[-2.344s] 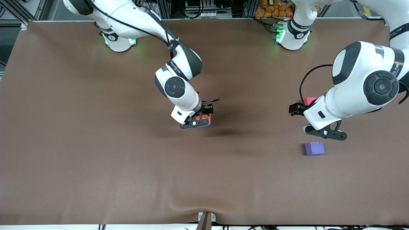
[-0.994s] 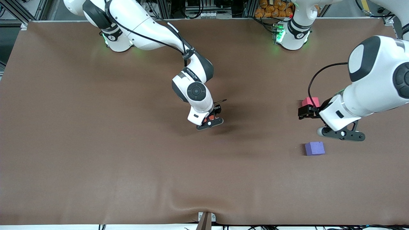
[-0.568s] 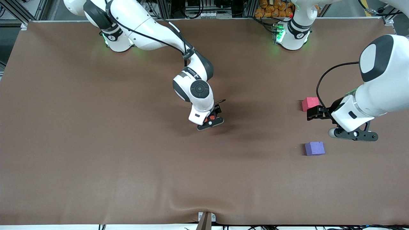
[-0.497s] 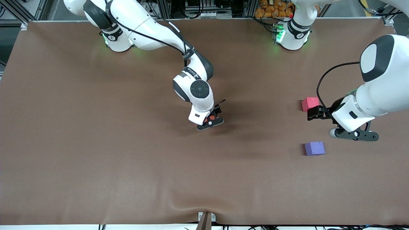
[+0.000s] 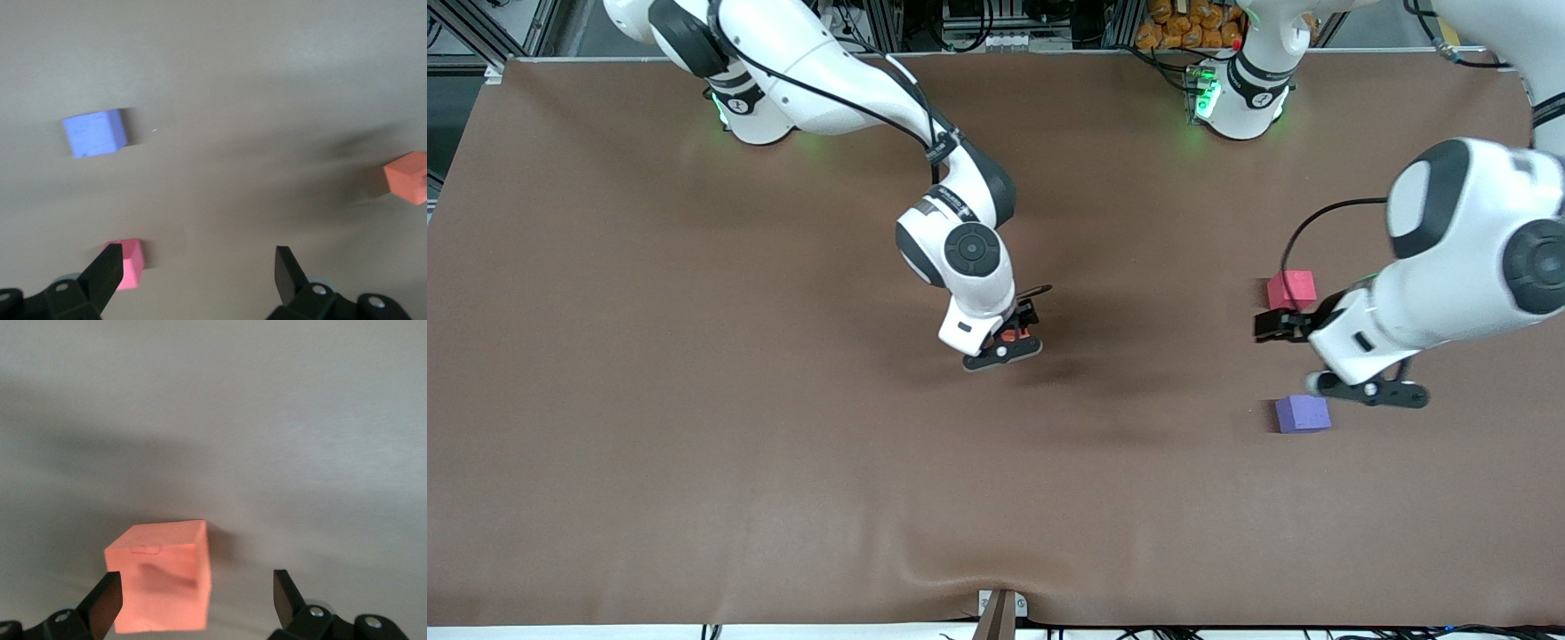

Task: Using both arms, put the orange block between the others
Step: 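Set the orange cube down and open the right gripper, then grasp the orange cube with the left gripper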

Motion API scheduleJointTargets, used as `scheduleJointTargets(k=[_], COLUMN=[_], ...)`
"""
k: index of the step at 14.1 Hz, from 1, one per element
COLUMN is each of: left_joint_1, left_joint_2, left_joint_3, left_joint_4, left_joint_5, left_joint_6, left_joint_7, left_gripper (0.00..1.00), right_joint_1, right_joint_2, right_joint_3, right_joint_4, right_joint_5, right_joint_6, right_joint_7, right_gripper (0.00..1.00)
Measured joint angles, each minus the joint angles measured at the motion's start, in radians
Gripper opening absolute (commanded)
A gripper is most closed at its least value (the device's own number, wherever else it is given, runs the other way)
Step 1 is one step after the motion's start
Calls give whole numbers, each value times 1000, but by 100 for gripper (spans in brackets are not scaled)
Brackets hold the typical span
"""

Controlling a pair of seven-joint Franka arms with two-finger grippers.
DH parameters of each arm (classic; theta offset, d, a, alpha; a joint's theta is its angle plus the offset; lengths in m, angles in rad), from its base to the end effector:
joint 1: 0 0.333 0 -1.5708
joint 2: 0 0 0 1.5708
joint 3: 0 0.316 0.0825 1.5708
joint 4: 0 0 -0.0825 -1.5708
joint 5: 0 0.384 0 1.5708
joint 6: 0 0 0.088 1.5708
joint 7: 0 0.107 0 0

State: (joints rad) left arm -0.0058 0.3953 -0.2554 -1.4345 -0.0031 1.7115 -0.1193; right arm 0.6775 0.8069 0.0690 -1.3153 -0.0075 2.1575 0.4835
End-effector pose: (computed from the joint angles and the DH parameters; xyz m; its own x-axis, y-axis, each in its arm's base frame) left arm 0.6471 -0.1469 0.4647 0.9844 -0.1314 -0.1172 -0.1217 -0.9888 0.0869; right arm 0.5570 0.4983 0.2583 0.9702 0.2421 0.0123 0.2424 -0.9686 -0.0555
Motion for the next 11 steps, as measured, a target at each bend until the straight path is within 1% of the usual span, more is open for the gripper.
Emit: scheduleJointTargets(k=[5, 8, 11], left_joint_1=[-134, -233, -367], left_joint_2=[44, 110, 188], left_joint_3=[-5, 0, 6], left_joint_4=[-2, -6, -8], left_joint_5=[0, 22, 81], left_joint_6=[75, 163, 241], left_joint_7=[-225, -307, -560], left_gripper=[100, 100, 100], right_joint_1=[-93, -164, -245], right_joint_2=[-96, -144, -197], right_joint_3=[-2, -3, -3], right_joint_4=[3, 4, 4], right_joint_5=[-1, -3, -3], right_joint_6=[-141, -266, -376], right_joint_7=[-25, -147, -277], right_gripper=[100, 100, 100])
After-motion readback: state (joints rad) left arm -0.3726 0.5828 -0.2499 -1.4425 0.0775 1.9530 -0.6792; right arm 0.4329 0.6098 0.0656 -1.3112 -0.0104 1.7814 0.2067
